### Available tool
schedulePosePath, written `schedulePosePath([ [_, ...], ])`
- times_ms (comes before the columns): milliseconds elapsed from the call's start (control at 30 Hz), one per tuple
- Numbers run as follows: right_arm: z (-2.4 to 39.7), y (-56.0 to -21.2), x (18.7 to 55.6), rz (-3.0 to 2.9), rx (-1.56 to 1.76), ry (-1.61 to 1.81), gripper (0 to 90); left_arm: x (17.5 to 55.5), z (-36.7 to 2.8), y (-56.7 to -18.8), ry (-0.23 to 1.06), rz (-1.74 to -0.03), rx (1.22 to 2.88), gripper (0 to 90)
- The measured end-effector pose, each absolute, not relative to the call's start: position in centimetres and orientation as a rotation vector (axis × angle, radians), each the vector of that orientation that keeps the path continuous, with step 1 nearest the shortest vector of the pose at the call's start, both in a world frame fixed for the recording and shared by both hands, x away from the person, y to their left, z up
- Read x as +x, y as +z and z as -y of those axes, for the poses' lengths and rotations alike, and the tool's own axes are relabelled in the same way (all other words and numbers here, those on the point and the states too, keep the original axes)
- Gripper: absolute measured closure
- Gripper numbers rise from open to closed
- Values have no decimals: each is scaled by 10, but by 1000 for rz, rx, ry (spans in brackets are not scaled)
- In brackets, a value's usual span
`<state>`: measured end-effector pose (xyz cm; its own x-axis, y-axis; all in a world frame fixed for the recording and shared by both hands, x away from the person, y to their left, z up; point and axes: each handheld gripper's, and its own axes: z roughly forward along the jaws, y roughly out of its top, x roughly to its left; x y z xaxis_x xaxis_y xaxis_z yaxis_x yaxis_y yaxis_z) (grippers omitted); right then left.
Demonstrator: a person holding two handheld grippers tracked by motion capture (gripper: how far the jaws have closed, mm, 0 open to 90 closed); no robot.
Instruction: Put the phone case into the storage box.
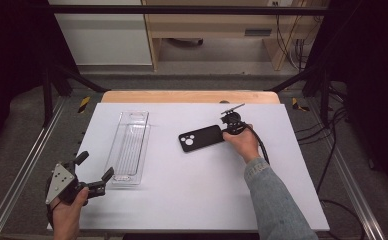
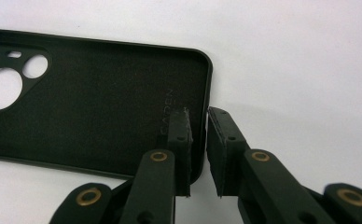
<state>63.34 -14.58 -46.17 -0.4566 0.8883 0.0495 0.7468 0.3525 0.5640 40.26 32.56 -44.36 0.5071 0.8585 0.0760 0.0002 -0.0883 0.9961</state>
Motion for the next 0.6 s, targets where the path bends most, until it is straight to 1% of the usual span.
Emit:
schedulePosePath([
  [600, 146, -462, 634, -2356, 1466, 756, 812, 403, -325, -444, 854, -781, 1494, 2],
])
